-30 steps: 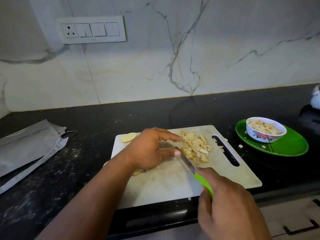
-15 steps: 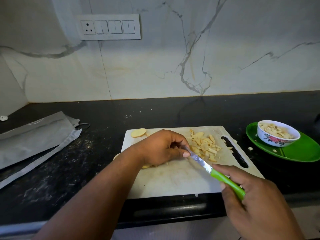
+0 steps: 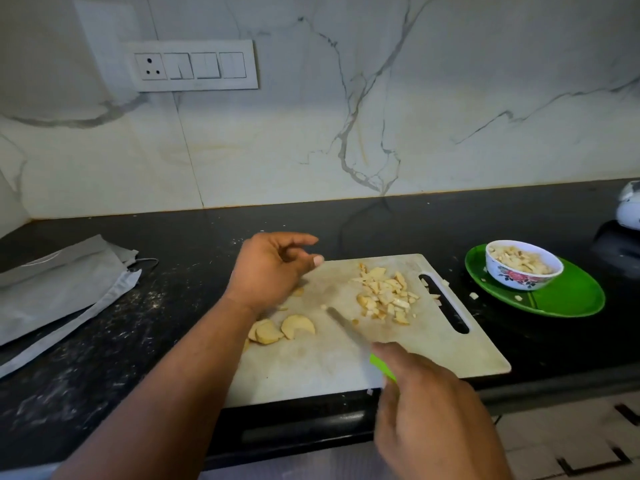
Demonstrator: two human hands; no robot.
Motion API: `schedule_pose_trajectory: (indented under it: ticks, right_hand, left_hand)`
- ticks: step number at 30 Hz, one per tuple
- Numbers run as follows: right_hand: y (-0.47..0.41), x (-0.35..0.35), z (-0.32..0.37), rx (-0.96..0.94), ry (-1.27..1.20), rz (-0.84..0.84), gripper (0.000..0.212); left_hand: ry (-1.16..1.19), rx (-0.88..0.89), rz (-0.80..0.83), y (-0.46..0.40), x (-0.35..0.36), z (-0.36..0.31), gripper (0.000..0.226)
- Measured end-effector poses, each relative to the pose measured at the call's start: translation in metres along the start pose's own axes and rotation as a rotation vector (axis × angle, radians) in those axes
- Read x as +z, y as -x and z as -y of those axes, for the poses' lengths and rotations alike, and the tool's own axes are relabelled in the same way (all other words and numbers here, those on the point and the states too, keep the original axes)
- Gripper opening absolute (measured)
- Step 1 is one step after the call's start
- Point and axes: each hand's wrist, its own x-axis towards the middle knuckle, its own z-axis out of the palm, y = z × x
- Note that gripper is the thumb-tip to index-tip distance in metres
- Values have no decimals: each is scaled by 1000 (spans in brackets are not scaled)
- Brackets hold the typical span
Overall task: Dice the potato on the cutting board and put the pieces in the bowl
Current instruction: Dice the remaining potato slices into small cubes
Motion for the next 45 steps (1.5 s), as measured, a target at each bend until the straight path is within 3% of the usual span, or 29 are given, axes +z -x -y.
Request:
schedule_pose_trajectory:
  ticks: [5, 9, 16, 21, 24, 28, 31, 33, 37, 41, 45]
  right_hand:
    - [-9, -14, -17, 75, 105, -98, 46]
    - [-12, -2, 0, -17, 50, -58, 48]
    - [-28, -6, -20, 69, 80, -73, 47]
    - [-30, -1, -21, 51, 68, -78, 48]
    - [-29, 1, -18, 60, 54, -91, 49]
    - [-27, 2, -17, 67, 45, -100, 47]
    - [-25, 2, -19, 71, 44, -117, 45]
    - [-24, 1, -20, 70, 46, -114, 44]
    - [-24, 1, -22, 57, 50, -92, 46]
    - [-24, -3, -22, 33, 51, -80, 49]
    - [-27, -6, -25, 25, 79, -63, 50]
  left_hand:
    - [-74, -90, -263, -17, -30, 8, 15]
    - [-47, -172, -311, -27, -50, 18, 14]
    - [-277, -282, -144, -28, -77, 24, 17]
    - [-548, -303, -13, -29, -75, 26, 46]
    - [-651, -282, 169, -30, -65, 29, 65]
    - [-698, -267, 211, -34, -63, 36, 48]
    - [-635, -212, 137, -37, -65, 42, 21]
    - [-591, -177, 12, -40, -67, 45, 34]
    - [-396, -51, -131, -31, -54, 32, 30]
    - [-84, -62, 61, -10, -9, 3, 9]
    - [-423, 41, 324, -7, 8, 4, 26]
